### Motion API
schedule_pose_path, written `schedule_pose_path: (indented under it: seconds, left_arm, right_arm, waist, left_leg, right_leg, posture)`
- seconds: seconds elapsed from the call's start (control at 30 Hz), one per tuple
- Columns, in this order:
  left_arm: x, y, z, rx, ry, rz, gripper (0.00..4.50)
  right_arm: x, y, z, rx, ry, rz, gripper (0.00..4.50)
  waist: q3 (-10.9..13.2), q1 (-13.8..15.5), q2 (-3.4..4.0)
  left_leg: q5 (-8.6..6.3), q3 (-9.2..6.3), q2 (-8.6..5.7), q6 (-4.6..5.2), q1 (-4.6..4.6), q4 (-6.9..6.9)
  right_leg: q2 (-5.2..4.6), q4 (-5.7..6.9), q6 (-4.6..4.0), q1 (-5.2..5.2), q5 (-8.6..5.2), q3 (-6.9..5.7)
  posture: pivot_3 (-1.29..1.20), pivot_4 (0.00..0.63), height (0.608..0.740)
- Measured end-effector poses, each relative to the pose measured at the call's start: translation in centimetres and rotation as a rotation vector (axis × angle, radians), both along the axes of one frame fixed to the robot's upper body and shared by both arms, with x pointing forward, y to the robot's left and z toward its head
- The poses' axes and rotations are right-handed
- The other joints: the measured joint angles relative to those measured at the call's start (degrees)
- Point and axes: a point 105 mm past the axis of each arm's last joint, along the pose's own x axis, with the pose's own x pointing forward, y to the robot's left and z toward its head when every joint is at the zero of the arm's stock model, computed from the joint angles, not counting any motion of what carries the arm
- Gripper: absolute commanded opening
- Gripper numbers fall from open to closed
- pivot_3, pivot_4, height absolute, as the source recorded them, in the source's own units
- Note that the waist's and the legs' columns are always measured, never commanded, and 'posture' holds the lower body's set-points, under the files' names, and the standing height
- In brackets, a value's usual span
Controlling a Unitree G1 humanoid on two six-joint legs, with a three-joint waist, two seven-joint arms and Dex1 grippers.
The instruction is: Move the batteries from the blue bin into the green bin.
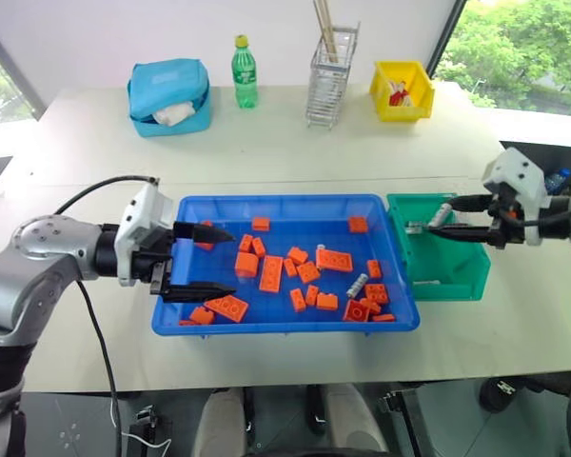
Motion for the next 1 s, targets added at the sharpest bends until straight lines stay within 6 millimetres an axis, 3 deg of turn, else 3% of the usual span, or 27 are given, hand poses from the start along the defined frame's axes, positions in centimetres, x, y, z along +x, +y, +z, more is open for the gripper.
schedule_pose_path:
  seconds: [0.13,0.23,0.33,0.4,0.5,0.6,0.83,1.0]
  left_arm:
    - [0.0,-0.1,-0.2,0.0,0.008,-0.007,4.5]
    - [0.0,-0.1,-0.1,0.001,0.005,-0.008,4.5]
    - [0.1,-0.1,0.0,0.0,0.001,-0.008,4.5]
    - [0.1,-0.1,0.0,0.0,0.0,-0.006,4.5]
    - [0.2,-0.2,0.1,0.0,-0.004,-0.002,4.5]
    - [0.2,-0.2,0.1,0.0,-0.006,0.002,4.5]
    - [0.1,-0.2,0.1,0.0,-0.012,0.016,4.5]
    - [-0.1,-0.1,0.2,-0.003,-0.023,0.034,4.5]
  right_arm:
    - [0.1,0.1,0.0,0.004,-0.011,-0.005,4.41]
    - [0.5,1.0,0.6,-0.003,-0.034,0.032,4.41]
    - [0.9,3.8,2.3,0.02,-0.089,0.132,4.41]
    - [0.8,6.8,2.6,0.037,-0.097,0.238,4.41]
    - [0.0,11.0,0.3,0.042,-0.032,0.398,4.41]
    - [-0.2,12.9,-2.2,0.011,0.027,0.461,4.41]
    - [1.3,12.9,-6.3,-0.088,0.072,0.452,4.41]
    - [1.7,12.9,-7.3,-0.155,0.059,0.485,4.41]
  waist:
    - [0.0,0.13,-0.01]
    - [0.01,0.02,0.0]
    - [0.0,-0.16,0.0]
    - [0.0,-0.13,-0.01]
    - [0.0,0.22,-0.01]
    - [0.0,0.56,-0.03]
    - [0.0,0.23,-0.05]
    - [-0.05,0.23,-0.12]
  left_leg:
    - [0.0,-0.02,-0.01,0.0,-0.01,0.01]
    - [0.0,-0.02,0.0,0.0,-0.01,0.01]
    - [0.0,-0.07,0.02,0.0,-0.01,-0.01]
    - [0.0,-0.11,0.06,0.0,-0.01,-0.02]
    - [0.0,-0.14,0.06,0.0,-0.05,-0.01]
    - [0.0,-0.12,0.01,0.0,-0.12,0.06]
    - [0.0,-0.11,-0.02,0.01,-0.11,0.08]
    - [0.0,-0.13,0.0,0.0,-0.05,0.07]
  right_leg:
    - [0.0,0.0,0.0,0.0,0.0,0.0]
    - [0.0,0.0,-0.01,-0.01,-0.01,0.0]
    - [0.05,0.0,0.0,-0.02,0.0,0.0]
    - [0.1,0.0,0.0,-0.01,0.0,0.0]
    - [0.12,0.0,0.0,0.0,0.0,-0.02]
    - [0.04,-0.01,-0.01,0.0,-0.01,-0.02]
    - [0.02,-0.03,-0.01,0.02,-0.01,-0.02]
    - [0.05,-0.01,0.0,0.09,0.0,-0.03]
  posture:
    - [0.0,0.15,0.736]
    - [0.0,0.15,0.736]
    - [0.0,0.15,0.736]
    - [0.0,0.15,0.736]
    - [0.0,0.15,0.736]
    - [0.0,0.15,0.736]
    - [0.0,0.15,0.736]
    - [0.0,0.15,0.736]
